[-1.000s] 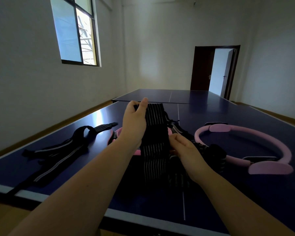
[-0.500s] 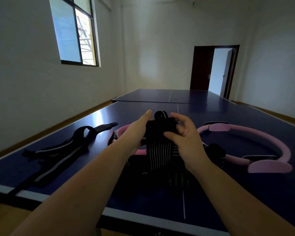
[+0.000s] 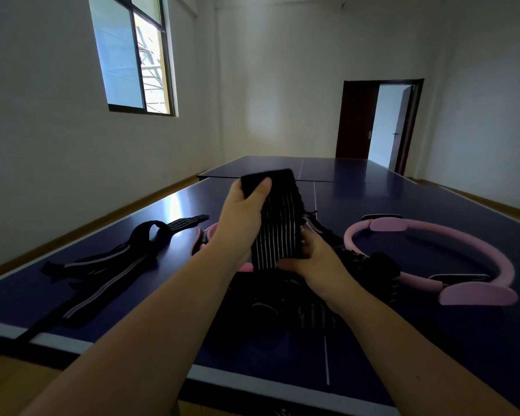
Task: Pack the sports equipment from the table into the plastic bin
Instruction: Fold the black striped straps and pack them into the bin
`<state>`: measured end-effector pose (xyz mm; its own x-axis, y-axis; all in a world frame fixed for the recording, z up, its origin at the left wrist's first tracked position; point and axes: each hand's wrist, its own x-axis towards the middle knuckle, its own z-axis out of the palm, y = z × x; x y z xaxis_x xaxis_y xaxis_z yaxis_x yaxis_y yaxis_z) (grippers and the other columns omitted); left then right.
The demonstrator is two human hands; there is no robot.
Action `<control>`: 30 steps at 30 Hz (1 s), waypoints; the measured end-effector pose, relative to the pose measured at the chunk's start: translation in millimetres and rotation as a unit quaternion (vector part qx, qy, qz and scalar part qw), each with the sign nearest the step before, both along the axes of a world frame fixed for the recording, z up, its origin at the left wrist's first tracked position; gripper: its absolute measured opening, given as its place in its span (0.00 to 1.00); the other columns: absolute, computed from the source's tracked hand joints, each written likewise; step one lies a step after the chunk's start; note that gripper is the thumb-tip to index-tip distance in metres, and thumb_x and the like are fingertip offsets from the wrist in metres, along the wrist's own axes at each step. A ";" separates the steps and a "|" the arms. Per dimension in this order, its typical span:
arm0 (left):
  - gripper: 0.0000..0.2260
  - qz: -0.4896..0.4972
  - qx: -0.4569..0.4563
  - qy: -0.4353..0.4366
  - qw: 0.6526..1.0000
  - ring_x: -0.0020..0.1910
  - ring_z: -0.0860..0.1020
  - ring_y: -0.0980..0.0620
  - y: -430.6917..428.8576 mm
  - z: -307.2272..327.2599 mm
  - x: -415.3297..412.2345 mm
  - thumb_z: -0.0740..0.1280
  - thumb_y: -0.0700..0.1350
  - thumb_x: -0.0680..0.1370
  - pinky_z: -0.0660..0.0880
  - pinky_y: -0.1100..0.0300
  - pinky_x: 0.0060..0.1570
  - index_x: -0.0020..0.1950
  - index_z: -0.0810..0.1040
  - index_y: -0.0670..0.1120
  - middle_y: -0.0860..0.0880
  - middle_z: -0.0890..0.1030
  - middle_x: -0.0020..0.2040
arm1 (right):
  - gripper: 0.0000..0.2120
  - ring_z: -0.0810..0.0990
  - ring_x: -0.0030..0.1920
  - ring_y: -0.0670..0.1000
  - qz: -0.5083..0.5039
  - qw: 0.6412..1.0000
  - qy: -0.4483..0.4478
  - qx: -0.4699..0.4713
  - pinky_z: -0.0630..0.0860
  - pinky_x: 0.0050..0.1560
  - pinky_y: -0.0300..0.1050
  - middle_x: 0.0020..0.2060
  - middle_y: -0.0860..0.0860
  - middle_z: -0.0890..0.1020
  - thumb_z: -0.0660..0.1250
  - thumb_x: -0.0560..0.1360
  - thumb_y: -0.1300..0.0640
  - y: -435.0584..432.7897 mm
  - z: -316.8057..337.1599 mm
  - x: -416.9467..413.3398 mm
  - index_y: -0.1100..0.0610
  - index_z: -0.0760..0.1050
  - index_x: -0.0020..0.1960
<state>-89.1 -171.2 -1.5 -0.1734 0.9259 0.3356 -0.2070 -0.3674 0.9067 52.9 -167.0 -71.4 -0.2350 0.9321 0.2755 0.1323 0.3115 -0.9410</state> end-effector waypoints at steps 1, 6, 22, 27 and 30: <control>0.12 0.001 -0.002 -0.006 1.000 0.51 0.84 0.47 -0.9 2.1 -1.2 0.68 0.47 0.80 0.82 0.53 0.50 0.61 0.78 0.44 0.46 0.85 0.53 | 0.15 0.84 0.47 0.44 0.000 0.999 -0.034 0.004 0.80 0.52 0.39 0.48 0.51 0.83 0.75 0.72 0.63 -1.7 -0.8 1.0 0.53 0.79 0.57; 0.04 -0.009 -0.043 -0.006 0.999 0.42 0.85 0.48 -7.5 0.9 -3.8 0.72 0.43 0.77 0.81 0.58 0.41 0.49 0.83 0.44 0.46 0.87 0.43 | 0.07 0.77 0.34 0.37 -0.134 0.979 -0.123 0.093 0.70 0.34 0.29 0.35 0.46 0.79 0.71 0.76 0.60 -0.9 2.1 5.5 0.52 0.81 0.40; 0.10 -0.091 -0.197 0.141 0.966 0.35 0.81 0.57 -9.4 -9.3 -2.9 0.66 0.43 0.81 0.75 0.69 0.29 0.57 0.80 0.39 0.47 0.82 0.43 | 0.19 0.86 0.49 0.56 -0.084 0.971 0.222 -0.034 0.82 0.49 0.48 0.49 0.59 0.86 0.55 0.78 0.71 -1.4 19.9 15.7 0.59 0.83 0.54; 0.08 -0.078 -0.207 0.147 0.964 0.37 0.83 0.55 -11.7 -24.6 0.3 0.64 0.38 0.80 0.80 0.64 0.42 0.43 0.81 0.43 0.44 0.85 0.39 | 0.09 0.86 0.46 0.53 -0.084 0.966 0.244 -0.006 0.81 0.43 0.42 0.45 0.54 0.87 0.66 0.77 0.67 -4.0 15.5 26.5 0.57 0.83 0.51; 0.06 -0.050 -0.215 0.148 0.964 0.41 0.85 0.50 -11.3 -30.5 8.7 0.65 0.36 0.78 0.83 0.57 0.44 0.44 0.81 0.38 0.40 0.86 0.42 | 0.14 0.86 0.45 0.52 -0.111 0.975 0.179 0.068 0.82 0.44 0.43 0.44 0.52 0.87 0.68 0.75 0.70 -10.3 11.4 24.6 0.54 0.81 0.53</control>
<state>-80.5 -182.5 -31.9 -0.0317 0.9976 -0.0616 0.0688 0.0636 0.9956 77.4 -177.4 -60.0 0.1018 0.8985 0.4269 -0.1198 0.4371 -0.8914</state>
